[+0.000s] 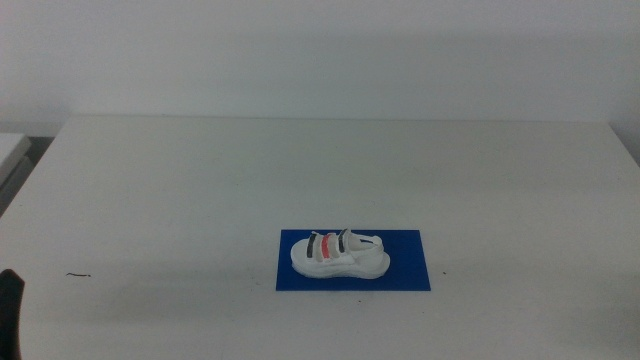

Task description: Use one arm to grab the shoe from the table and place it on the mat.

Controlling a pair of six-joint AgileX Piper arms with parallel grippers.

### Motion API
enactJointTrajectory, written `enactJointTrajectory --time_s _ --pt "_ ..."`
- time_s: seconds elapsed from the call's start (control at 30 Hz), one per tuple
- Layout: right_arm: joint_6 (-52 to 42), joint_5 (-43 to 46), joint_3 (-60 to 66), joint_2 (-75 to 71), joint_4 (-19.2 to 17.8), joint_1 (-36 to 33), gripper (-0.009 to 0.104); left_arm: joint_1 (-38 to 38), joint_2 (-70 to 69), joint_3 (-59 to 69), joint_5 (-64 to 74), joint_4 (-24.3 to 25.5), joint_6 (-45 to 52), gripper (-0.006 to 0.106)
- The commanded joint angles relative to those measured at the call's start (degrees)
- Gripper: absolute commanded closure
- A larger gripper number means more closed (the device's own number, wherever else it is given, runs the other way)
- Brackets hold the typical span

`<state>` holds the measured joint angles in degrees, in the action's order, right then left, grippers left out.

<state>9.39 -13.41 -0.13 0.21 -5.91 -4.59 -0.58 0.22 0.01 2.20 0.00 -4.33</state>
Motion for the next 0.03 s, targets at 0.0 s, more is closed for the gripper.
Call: enactJointTrajectory --time_s 0.0 --pt "-0.3 0.5 0.1 -0.2 -0.9 0.0 0.005 0.0 -0.2 0.0 -0.6 0.0 -0.1 0.007"
